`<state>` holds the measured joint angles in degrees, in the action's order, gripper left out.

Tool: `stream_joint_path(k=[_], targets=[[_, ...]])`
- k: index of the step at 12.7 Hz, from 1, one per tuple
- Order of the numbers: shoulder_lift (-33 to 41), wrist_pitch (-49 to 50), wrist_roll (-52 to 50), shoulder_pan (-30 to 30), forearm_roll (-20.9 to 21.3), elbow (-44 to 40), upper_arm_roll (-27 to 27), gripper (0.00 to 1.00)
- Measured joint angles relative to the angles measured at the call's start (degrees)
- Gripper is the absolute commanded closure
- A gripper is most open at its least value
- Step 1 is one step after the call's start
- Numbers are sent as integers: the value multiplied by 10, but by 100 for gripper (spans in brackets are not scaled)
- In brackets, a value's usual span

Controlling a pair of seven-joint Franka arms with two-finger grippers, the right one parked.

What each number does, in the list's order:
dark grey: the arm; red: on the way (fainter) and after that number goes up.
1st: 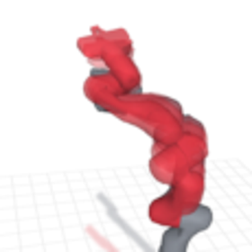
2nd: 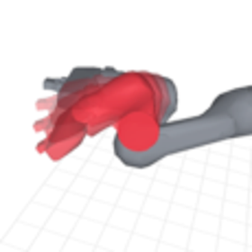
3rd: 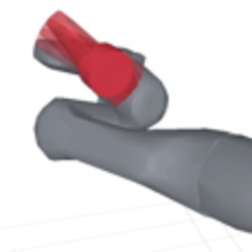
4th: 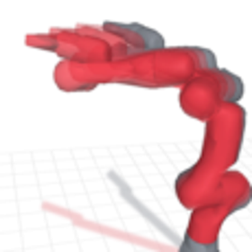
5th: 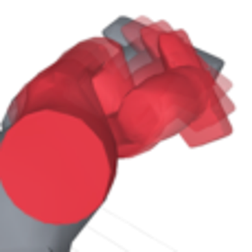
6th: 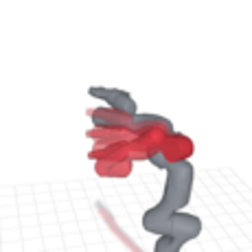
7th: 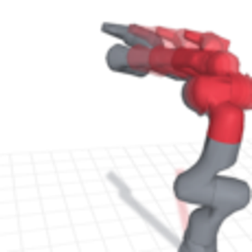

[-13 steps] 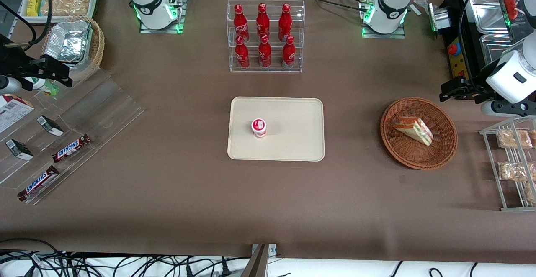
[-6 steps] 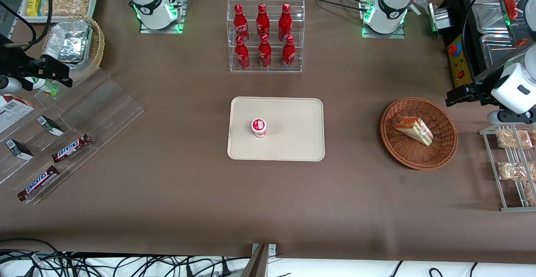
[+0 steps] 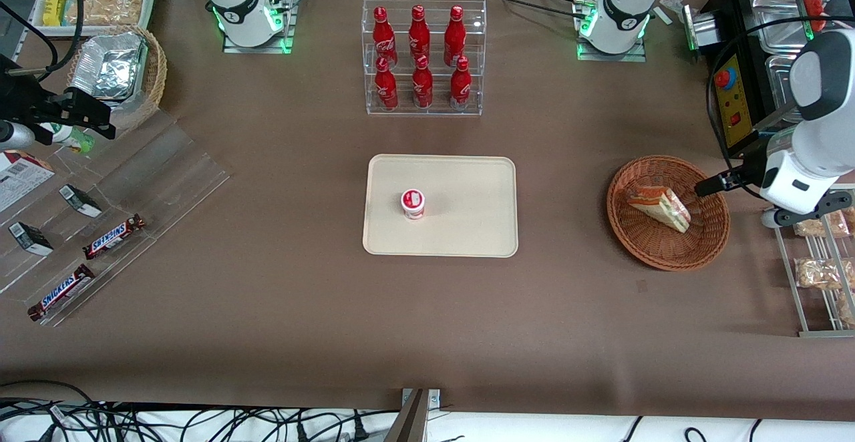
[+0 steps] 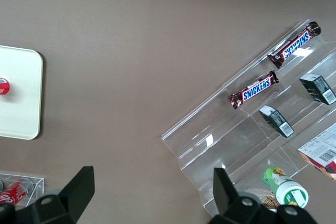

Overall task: Place sandwich from basket to tray
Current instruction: 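Move the open left gripper over the wrapped sandwich in the wicker basket, then lower the left gripper onto the sandwich and close on it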

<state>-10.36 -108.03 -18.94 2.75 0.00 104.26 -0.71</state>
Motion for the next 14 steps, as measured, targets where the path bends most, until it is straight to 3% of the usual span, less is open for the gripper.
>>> stream_joint_path(k=[8, 14], targets=[[0, -206, -192, 0, 20, 156, 1, 0], [-4, -307, -256, 0, 33, 226, 2, 0]])
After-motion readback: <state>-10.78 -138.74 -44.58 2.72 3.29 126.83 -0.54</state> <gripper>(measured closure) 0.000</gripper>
